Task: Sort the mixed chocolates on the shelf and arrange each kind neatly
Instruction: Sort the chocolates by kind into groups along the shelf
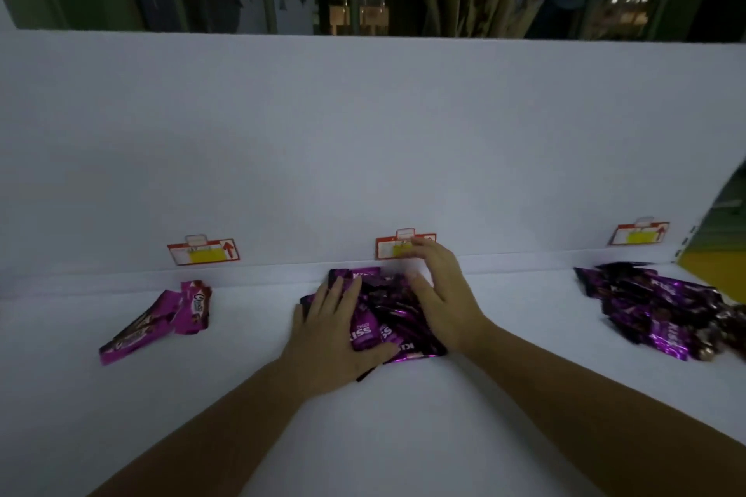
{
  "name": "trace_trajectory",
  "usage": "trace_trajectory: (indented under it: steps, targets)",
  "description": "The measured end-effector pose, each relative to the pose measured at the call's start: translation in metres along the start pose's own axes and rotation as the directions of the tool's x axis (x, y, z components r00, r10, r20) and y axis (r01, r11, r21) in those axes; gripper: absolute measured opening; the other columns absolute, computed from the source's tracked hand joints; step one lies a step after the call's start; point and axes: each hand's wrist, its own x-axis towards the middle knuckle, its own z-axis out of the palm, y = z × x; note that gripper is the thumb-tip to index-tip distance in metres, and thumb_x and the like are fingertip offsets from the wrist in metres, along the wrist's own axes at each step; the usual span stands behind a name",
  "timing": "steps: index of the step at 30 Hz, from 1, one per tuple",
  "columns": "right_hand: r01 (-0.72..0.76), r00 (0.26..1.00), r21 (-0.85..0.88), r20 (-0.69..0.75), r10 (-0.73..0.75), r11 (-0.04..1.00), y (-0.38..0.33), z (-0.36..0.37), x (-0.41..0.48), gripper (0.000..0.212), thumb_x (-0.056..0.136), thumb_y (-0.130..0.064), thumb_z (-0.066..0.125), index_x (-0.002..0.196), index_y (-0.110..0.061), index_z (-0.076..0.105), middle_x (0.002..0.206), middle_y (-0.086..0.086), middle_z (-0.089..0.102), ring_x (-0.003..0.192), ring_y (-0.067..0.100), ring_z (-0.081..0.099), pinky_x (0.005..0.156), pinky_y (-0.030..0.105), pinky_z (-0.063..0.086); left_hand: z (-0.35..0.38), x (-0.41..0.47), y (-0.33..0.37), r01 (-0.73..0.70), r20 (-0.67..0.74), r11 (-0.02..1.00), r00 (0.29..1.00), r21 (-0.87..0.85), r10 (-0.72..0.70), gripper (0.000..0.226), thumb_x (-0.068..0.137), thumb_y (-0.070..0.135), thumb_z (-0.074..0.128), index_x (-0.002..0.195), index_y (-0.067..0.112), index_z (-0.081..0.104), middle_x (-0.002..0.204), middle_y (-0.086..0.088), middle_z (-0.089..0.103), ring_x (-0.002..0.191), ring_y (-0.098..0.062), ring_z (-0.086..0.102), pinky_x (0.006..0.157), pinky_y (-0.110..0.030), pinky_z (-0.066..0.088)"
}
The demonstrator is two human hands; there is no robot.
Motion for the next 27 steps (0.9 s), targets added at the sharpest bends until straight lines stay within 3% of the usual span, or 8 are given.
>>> trace_trajectory:
  steps: [4, 8, 10, 13, 17, 22, 24, 27]
  targets:
    - [-0.266, 0.961, -0.203, 0.023, 0.277, 0.942, 0.011, -0.027, -0.032, 0.04, 0.096, -0.04, 0.041, 0.13, -0.019, 0.046, 0.148, 0.0, 0.03, 0.137, 0.013, 0.022, 0.112, 0.028, 0.016, -0.004, 0.004, -0.004, -0.07, 0.015, 0.996, 0.997, -0.061, 0.071, 0.115, 0.05, 0.089, -0.022, 0.147, 0.031, -0.001, 0.157, 0.006, 0.002, 0.144, -0.015, 0.0, 0.116, -0.047, 0.003]
    - [-0.322, 0.933, -0.298, 0.062, 0.354, 0.899, 0.009, -0.038, -0.077, 0.042, 0.095, -0.032, 0.048, 0.136, -0.023, 0.04, 0.153, -0.001, 0.019, 0.141, 0.011, 0.014, 0.112, 0.026, 0.014, 0.001, 0.008, -0.009, -0.099, -0.179, 0.946, 0.983, -0.308, 0.044, 0.063, 0.092, 0.057, 0.023, 0.145, 0.022, 0.023, 0.147, -0.001, 0.035, 0.136, -0.02, 0.03, 0.112, -0.046, 0.025]
    - [-0.338, 0.925, -0.339, 0.054, 0.376, 0.878, 0.004, -0.037, -0.085, 0.045, 0.095, -0.031, 0.05, 0.137, -0.024, 0.039, 0.153, -0.003, 0.02, 0.14, 0.011, 0.016, 0.111, 0.023, 0.016, 0.0, 0.009, -0.012, -0.095, -0.25, 0.868, 0.968, -0.488, -0.034, 0.049, 0.095, 0.04, 0.039, 0.139, 0.017, 0.037, 0.134, -0.002, 0.049, 0.124, -0.02, 0.045, 0.106, -0.038, 0.036]
    - [-0.31, 0.93, -0.44, 0.043, 0.365, 0.843, -0.002, -0.035, -0.085, 0.046, 0.095, -0.032, 0.05, 0.139, -0.023, 0.039, 0.149, -0.005, 0.031, 0.135, 0.011, 0.029, 0.104, 0.018, 0.022, -0.004, 0.008, -0.017, 0.003, -0.224, 0.756, 0.954, -0.655, -0.198, 0.038, 0.096, 0.026, 0.043, 0.132, 0.014, 0.047, 0.129, -0.002, 0.053, 0.117, -0.019, 0.05, 0.103, -0.033, 0.038]
    - [-0.241, 0.958, -0.48, 0.023, 0.287, 0.843, -0.006, -0.033, -0.087, 0.046, 0.093, -0.033, 0.053, 0.136, -0.022, 0.045, 0.141, -0.008, 0.042, 0.124, 0.009, 0.042, 0.093, 0.012, 0.026, -0.004, 0.007, -0.017, 0.017, -0.212, 0.764, 0.957, -0.645, -0.2, 0.032, 0.096, 0.022, 0.041, 0.125, 0.014, 0.054, 0.122, -0.004, 0.057, 0.111, -0.02, 0.052, 0.095, -0.03, 0.041]
    - [-0.228, 0.964, -0.363, 0.044, 0.261, 0.904, -0.007, -0.034, -0.091, 0.039, 0.086, -0.035, 0.059, 0.124, -0.029, 0.053, 0.124, -0.011, 0.056, 0.107, 0.009, 0.055, 0.089, 0.021, 0.042, -0.019, 0.0, -0.01, -0.03, -0.32, 0.791, 0.924, -0.611, -0.212, 0.025, 0.095, 0.013, 0.045, 0.115, 0.011, 0.058, 0.114, -0.007, 0.06, 0.103, -0.018, 0.053, 0.089, -0.03, 0.043]
    - [-0.209, 0.97, -0.325, 0.049, 0.238, 0.922, -0.008, -0.037, -0.091, 0.038, 0.086, -0.035, 0.059, 0.123, -0.03, 0.053, 0.123, -0.01, 0.056, 0.108, 0.009, 0.055, 0.089, 0.022, 0.042, -0.031, -0.001, -0.002, -0.076, -0.374, 0.861, 0.917, -0.503, -0.137, 0.024, 0.094, 0.011, 0.046, 0.114, 0.01, 0.058, 0.112, -0.006, 0.059, 0.098, -0.014, 0.05, 0.086, -0.027, 0.039]
    - [-0.13, 0.978, -0.382, 0.102, 0.182, 0.915, -0.011, -0.048, -0.096, 0.042, 0.089, -0.034, 0.056, 0.128, -0.02, 0.052, 0.133, -0.002, 0.048, 0.12, 0.018, 0.048, 0.095, 0.018, 0.032, -0.048, -0.005, 0.024, -0.188, -0.293, 0.94, 0.951, -0.286, 0.101, 0.022, 0.093, 0.013, 0.047, 0.11, 0.011, 0.061, 0.105, -0.004, 0.06, 0.094, -0.015, 0.051, 0.083, -0.025, 0.038]
